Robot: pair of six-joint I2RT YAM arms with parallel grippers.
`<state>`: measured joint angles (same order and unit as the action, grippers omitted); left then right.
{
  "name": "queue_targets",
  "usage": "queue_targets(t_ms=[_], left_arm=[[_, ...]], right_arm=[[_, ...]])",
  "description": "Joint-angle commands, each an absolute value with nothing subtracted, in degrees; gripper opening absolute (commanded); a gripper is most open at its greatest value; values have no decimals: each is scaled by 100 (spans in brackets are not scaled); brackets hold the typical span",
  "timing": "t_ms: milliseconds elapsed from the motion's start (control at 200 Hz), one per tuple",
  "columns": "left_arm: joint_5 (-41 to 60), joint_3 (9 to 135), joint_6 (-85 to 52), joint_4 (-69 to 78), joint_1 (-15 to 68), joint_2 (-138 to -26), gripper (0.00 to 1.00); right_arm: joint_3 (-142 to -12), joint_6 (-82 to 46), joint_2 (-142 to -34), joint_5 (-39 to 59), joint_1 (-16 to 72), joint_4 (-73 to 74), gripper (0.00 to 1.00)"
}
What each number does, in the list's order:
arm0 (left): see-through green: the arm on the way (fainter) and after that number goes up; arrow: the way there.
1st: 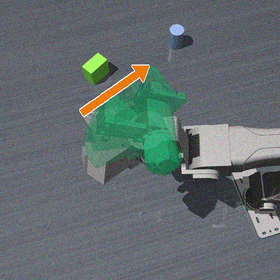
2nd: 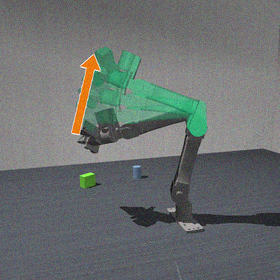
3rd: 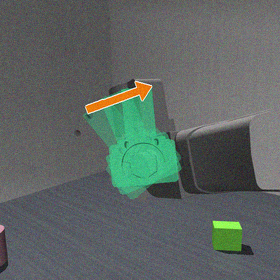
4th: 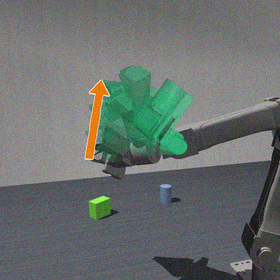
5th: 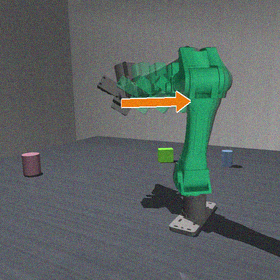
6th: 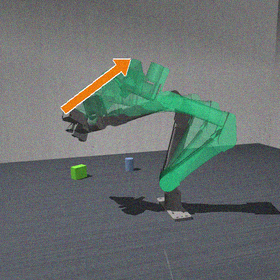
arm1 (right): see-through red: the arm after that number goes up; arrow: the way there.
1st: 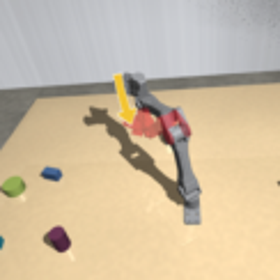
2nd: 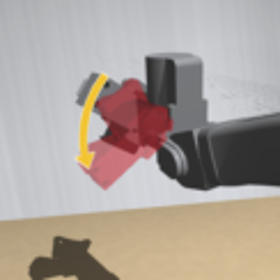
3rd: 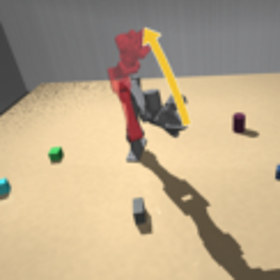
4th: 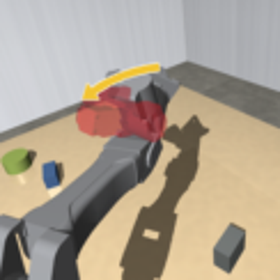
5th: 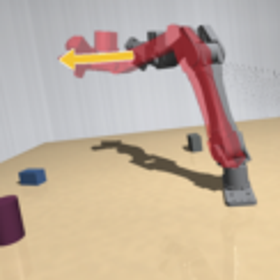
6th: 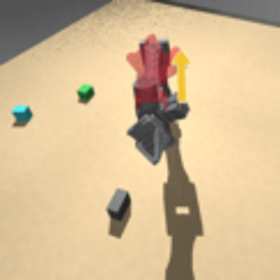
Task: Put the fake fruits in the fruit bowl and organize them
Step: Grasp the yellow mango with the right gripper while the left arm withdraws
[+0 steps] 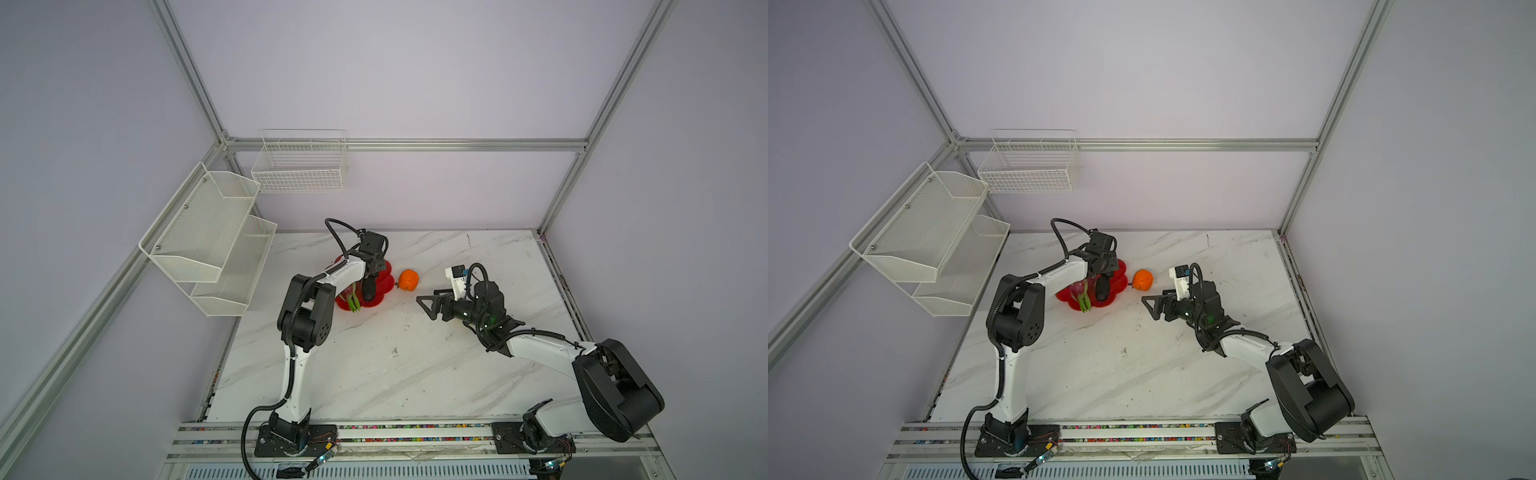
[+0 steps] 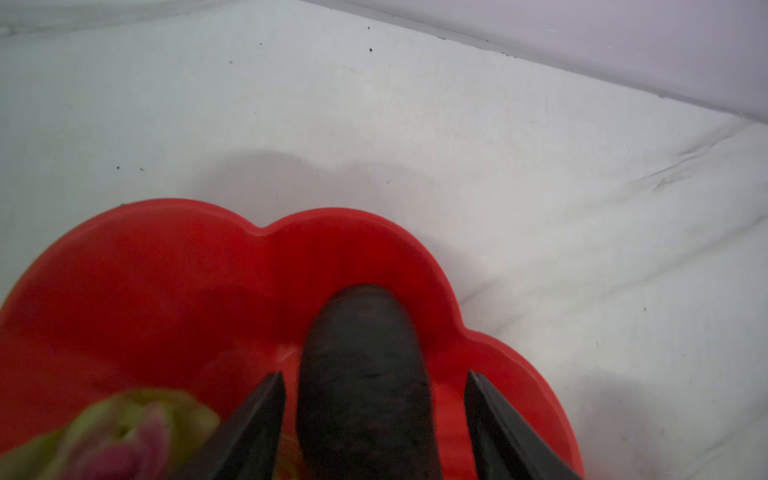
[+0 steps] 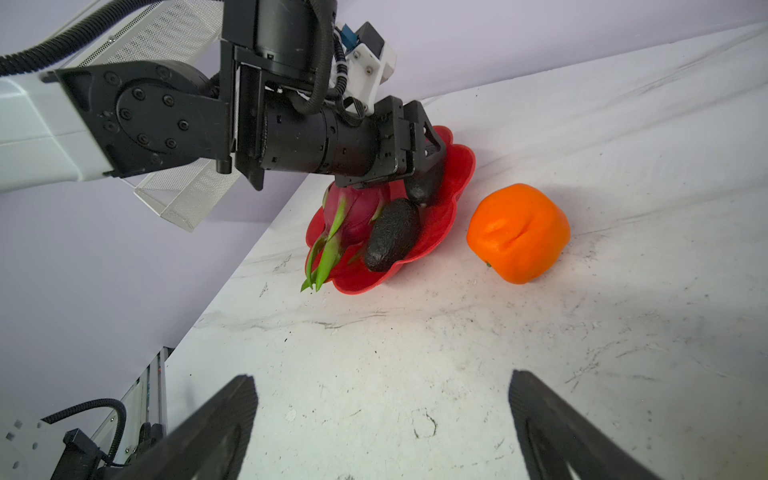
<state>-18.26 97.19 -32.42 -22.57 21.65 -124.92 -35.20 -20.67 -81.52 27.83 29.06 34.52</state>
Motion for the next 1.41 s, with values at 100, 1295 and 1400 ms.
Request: queue_targets(t_ms=[100, 1295, 1400], left_arm=[[-1866, 10299, -3038, -2237, 2143, -12081, 79], [809, 5739, -442, -3393, 4151, -6476, 100], [778, 5768, -442, -3360, 4135, -6284, 100]], right_arm=[[-3549, -1956, -8021, 2551, 2929, 3350, 97], [-5587, -1195, -10129, -467, 2166, -736, 63], [-5684, -1165, -10281, -415, 2162, -791, 58]])
